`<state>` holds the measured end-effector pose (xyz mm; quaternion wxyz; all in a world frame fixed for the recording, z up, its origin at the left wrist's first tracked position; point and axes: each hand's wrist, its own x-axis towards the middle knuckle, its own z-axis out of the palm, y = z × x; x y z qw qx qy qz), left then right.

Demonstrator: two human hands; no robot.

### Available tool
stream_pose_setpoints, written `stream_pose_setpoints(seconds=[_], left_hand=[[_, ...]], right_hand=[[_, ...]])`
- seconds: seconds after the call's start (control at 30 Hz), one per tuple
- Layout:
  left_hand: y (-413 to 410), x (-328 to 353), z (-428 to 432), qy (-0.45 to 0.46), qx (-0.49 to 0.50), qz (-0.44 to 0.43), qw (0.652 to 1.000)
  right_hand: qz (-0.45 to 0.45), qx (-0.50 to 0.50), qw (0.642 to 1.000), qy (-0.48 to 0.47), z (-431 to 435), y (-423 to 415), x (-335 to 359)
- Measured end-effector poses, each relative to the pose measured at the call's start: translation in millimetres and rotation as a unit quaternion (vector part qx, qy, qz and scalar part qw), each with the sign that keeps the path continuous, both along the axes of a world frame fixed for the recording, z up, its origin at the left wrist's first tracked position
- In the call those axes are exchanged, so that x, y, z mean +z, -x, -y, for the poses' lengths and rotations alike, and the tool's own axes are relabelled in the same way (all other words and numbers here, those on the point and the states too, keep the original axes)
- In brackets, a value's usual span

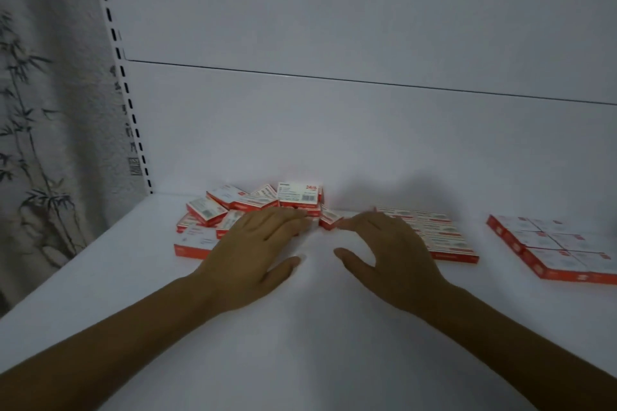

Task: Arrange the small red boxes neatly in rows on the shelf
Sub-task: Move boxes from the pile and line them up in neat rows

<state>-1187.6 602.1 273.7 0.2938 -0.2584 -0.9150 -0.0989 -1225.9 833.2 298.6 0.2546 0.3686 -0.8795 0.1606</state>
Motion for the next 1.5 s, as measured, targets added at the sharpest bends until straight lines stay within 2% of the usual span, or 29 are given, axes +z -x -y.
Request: stream_pose_setpoints(seconds=[0.13, 0.2, 0.27, 0.43, 0.53, 0.7, 0.8, 1.07, 1.23, 1.3, 1.37, 1.5], left_hand=[[6, -5, 24, -0.184, -0.009, -0.011, 0.983], [11, -3, 27, -0.221, 0.007, -0.016, 0.975], [11, -3, 26, -0.221, 0.018, 0.000, 0.975], [14, -3, 24, -0.209, 0.014, 0.000, 0.978], [15, -4, 24, -0.197, -0.001, 0.014, 0.980], [10, -1, 28, -0.186, -0.012, 0.012, 0.982], [7, 1, 29, -0.194, 0.005, 0.000, 0.981], [6, 3, 18, -0.187, -0.009, -0.043, 0.981], [-4, 5, 9, -0.192, -0.017, -0.023, 0.981], [-13, 9, 3, -0.274, -0.054, 0.059, 0.958], [-19, 14, -2, -0.394, -0.102, 0.159, 0.900], [-22, 27, -1, -0.545, -0.122, 0.260, 0.787]], right_hand=[[-0.037, -0.004, 0.999, 0.035, 55, 9, 14], [-0.057, -0.025, 0.998, 0.025, 72, 18, 18], [-0.044, -0.056, 0.997, 0.008, 84, 32, 19], [0.083, -0.133, 0.986, -0.049, 98, 64, 8], [0.108, -0.133, 0.985, 0.000, 104, 69, 1], [0.008, -0.155, 0.987, -0.035, 99, 60, 10], [-0.035, -0.133, 0.990, 0.008, 88, 41, 13], [-0.067, -0.078, 0.985, 0.137, 55, -13, -2], [-0.128, -0.035, 0.983, 0.129, 53, -26, -11], [-0.132, -0.030, 0.982, 0.129, 53, -28, -11], [-0.108, -0.020, 0.981, 0.158, 53, -31, -12], [-0.007, -0.005, 0.968, 0.250, 56, -37, -11]])
